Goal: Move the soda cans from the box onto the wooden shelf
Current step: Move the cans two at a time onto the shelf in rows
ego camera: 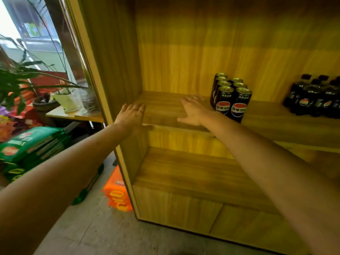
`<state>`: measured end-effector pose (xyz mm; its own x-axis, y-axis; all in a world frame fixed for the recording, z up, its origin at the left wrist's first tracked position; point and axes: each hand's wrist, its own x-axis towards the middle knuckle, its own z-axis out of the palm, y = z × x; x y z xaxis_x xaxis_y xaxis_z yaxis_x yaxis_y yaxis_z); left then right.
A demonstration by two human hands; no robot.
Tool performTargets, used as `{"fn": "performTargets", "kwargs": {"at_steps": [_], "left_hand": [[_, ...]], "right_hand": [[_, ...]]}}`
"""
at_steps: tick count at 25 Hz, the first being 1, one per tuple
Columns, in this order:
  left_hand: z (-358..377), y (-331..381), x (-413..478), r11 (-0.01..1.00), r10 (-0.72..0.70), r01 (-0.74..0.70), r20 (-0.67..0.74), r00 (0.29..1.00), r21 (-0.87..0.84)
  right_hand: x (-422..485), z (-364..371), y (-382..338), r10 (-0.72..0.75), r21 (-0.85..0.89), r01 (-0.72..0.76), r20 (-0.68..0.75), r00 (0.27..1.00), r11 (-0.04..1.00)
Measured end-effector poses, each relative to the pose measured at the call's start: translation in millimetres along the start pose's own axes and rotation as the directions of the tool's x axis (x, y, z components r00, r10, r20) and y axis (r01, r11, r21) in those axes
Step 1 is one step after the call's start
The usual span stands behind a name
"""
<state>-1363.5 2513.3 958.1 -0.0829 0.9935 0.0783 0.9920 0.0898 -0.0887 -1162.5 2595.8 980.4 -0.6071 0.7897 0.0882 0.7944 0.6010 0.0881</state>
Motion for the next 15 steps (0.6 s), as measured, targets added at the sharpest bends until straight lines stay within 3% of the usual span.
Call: {"fn": "performTargets", "kwargs": {"at_steps": [8,15], "left_hand": [[90,-92,-54,0.981,0.081,-0.098,-0.104,0.991,-0.17],[236,-90,-104,0.954,0.179,-0.171,0.011,0.984,-0.247]], "right_hand": [[-20,96,-134,0.151,0.111,-0.147,-0.034,0.988,0.983],[-67,237,-194,0.207,0.161,-0.247,0.23,0.951,0.955]]}}
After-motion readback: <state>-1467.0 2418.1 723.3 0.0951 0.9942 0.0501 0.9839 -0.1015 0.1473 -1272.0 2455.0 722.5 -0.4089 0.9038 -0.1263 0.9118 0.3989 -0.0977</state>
